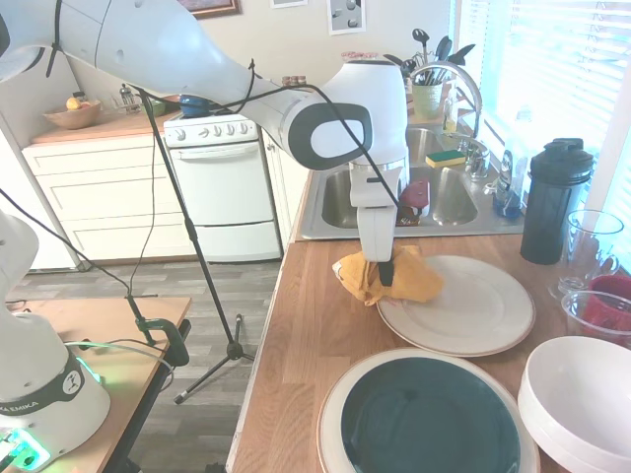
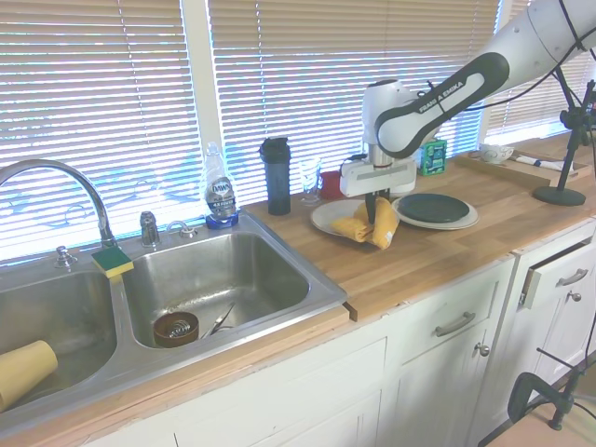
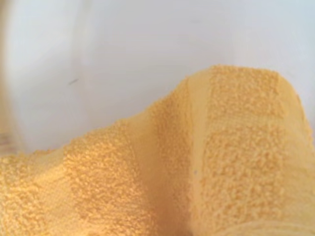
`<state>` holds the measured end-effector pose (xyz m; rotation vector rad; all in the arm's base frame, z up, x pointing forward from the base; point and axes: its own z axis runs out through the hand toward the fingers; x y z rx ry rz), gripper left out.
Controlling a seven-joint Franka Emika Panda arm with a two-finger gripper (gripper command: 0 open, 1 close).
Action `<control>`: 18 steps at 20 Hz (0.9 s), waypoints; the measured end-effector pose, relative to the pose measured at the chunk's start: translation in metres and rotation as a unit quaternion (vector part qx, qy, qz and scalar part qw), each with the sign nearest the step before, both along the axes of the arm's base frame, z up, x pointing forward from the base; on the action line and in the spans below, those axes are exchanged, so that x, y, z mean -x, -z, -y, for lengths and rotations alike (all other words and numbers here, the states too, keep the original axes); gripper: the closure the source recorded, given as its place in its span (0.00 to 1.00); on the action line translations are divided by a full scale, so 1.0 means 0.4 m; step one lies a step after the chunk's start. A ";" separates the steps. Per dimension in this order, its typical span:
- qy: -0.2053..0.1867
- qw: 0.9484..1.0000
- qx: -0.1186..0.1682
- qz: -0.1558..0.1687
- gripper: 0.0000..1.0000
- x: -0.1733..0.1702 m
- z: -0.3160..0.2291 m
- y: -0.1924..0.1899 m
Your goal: Wipe the white plate in clockwise motion
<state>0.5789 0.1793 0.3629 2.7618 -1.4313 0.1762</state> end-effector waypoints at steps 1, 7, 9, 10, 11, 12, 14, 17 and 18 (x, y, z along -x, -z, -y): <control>-0.002 1.000 -0.001 0.001 1.00 0.004 -0.018 -0.001; -0.021 1.000 -0.012 0.011 1.00 0.018 -0.117 -0.038; -0.029 0.999 -0.016 0.011 1.00 0.033 -0.149 -0.052; -0.034 0.999 -0.017 0.011 1.00 0.042 -0.165 -0.058; -0.037 0.999 -0.017 0.010 1.00 0.052 -0.180 -0.063; -0.041 0.999 -0.018 0.008 1.00 0.062 -0.194 -0.065; -0.047 0.999 -0.019 0.001 1.00 0.089 -0.213 -0.057; -0.054 0.998 -0.019 -0.018 1.00 0.152 -0.229 -0.029; -0.057 0.998 -0.019 -0.024 1.00 0.179 -0.233 -0.019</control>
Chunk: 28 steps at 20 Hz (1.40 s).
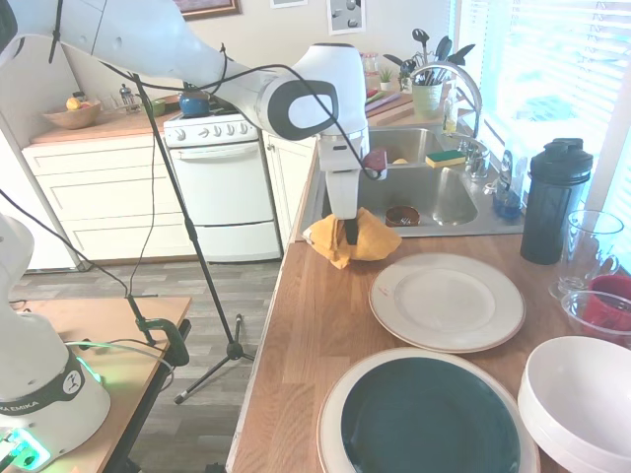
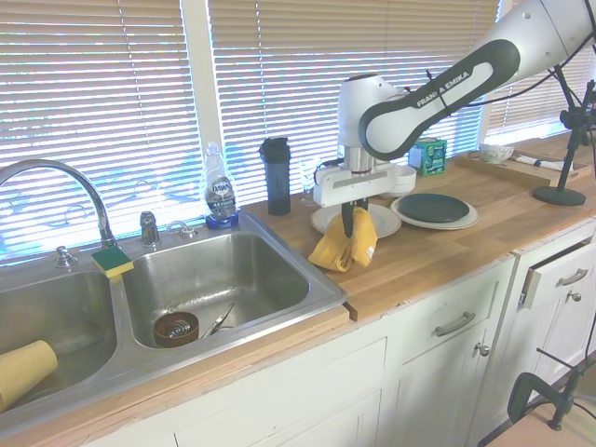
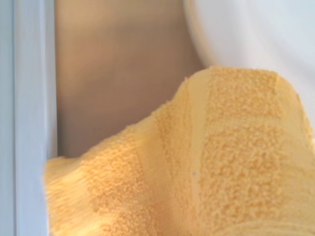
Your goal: Wipe the white plate in clockwise motion
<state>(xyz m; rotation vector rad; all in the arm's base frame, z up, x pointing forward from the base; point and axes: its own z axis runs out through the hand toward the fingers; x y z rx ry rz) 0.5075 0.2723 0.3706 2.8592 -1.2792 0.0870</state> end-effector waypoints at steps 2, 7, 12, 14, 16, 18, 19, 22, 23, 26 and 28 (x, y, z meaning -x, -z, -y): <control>-0.007 1.000 0.003 -0.009 1.00 0.053 -0.003 0.025; -0.017 1.000 0.002 -0.013 1.00 0.113 0.008 0.094; -0.038 0.999 -0.003 -0.005 0.00 0.112 0.011 0.098; -0.046 0.999 -0.004 -0.001 0.00 0.118 0.013 0.097; -0.050 0.999 -0.005 0.003 0.00 0.124 0.015 0.095; -0.054 0.999 -0.006 0.005 0.00 0.126 0.015 0.090; -0.055 0.998 -0.006 0.005 0.00 0.128 0.013 0.088; -0.056 0.998 -0.010 0.007 0.00 0.137 0.008 0.077; -0.057 0.998 -0.012 0.007 0.00 0.140 0.006 0.071; -0.059 0.998 -0.013 0.013 0.00 0.149 0.002 0.042; -0.058 0.998 -0.012 0.015 0.00 0.158 0.001 0.012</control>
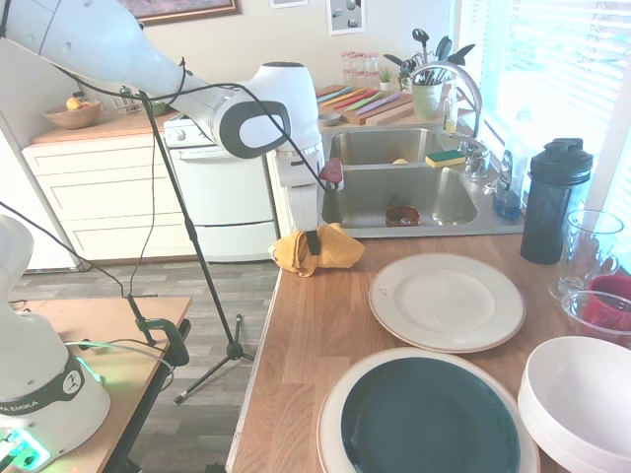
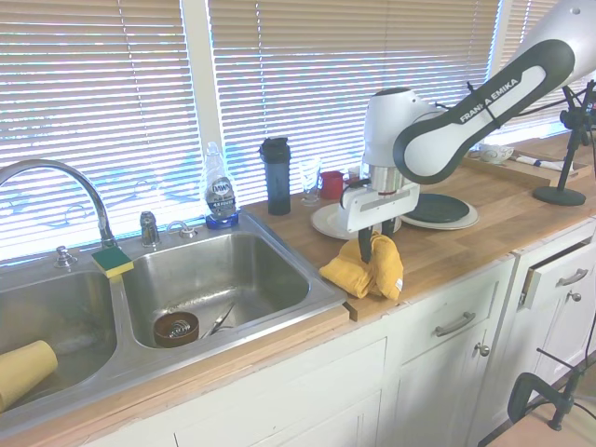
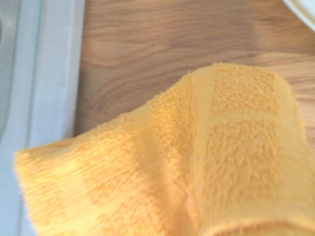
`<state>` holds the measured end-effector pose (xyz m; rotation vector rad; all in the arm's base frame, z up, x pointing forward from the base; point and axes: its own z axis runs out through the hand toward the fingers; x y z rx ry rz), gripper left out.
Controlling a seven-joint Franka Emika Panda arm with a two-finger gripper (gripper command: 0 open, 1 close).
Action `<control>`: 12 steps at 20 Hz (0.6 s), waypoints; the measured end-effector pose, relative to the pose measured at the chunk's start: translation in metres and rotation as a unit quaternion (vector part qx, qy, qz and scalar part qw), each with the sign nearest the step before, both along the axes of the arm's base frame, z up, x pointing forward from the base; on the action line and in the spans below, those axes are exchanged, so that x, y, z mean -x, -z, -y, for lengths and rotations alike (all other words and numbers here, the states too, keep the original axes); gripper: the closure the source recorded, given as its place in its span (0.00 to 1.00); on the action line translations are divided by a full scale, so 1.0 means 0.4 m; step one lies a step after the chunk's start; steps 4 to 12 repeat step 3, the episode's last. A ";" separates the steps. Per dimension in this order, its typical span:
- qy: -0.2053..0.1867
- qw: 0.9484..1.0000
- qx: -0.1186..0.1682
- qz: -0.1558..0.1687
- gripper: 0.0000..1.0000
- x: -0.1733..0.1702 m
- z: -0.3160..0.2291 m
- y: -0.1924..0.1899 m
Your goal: Wipe the white plate in clockwise motion
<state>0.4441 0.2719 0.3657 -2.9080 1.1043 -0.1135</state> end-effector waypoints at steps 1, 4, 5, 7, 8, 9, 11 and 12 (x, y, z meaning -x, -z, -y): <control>0.000 1.000 0.000 0.002 0.00 0.006 0.000 -0.018; -0.001 1.000 -0.001 -0.001 0.00 0.023 0.000 -0.060; -0.001 1.000 -0.001 -0.001 0.00 0.023 0.000 -0.060; -0.001 1.000 -0.001 -0.001 0.00 0.023 0.000 -0.060; -0.001 1.000 -0.001 -0.001 0.00 0.023 0.000 -0.060; -0.001 1.000 -0.001 -0.001 0.00 0.023 0.000 -0.060; -0.001 1.000 -0.001 -0.001 0.00 0.023 0.000 -0.060; -0.001 1.000 -0.001 -0.001 0.00 0.023 0.000 -0.060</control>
